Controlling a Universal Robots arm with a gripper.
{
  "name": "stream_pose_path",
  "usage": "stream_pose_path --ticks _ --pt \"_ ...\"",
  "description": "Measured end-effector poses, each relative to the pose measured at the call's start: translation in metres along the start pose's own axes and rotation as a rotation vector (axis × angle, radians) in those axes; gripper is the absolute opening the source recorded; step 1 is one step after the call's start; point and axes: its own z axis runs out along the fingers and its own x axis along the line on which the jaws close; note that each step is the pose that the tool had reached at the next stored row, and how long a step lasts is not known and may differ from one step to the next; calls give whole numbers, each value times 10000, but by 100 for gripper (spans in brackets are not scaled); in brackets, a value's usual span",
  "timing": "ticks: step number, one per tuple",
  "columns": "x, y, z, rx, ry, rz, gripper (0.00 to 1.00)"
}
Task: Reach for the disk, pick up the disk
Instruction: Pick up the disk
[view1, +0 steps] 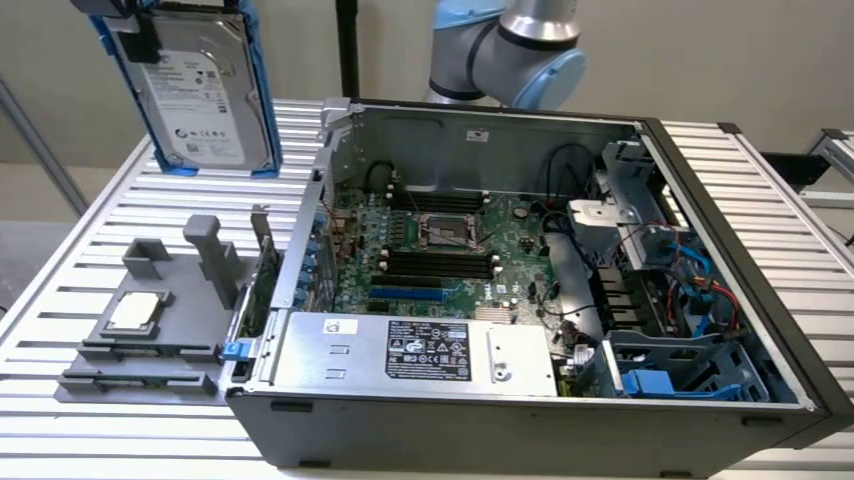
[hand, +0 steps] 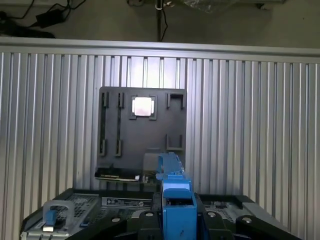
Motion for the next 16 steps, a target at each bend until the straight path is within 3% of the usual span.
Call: stream_pose_path --ticks 5,6,9,16 --pt "79 -191 -73 -40 0 1 33" --pt "110 -279 -110 -48 0 0 33" --pt "153 -413 -159 -55 -1 0 33" --pt "240 -730 -204 -60 -23 -1 33"
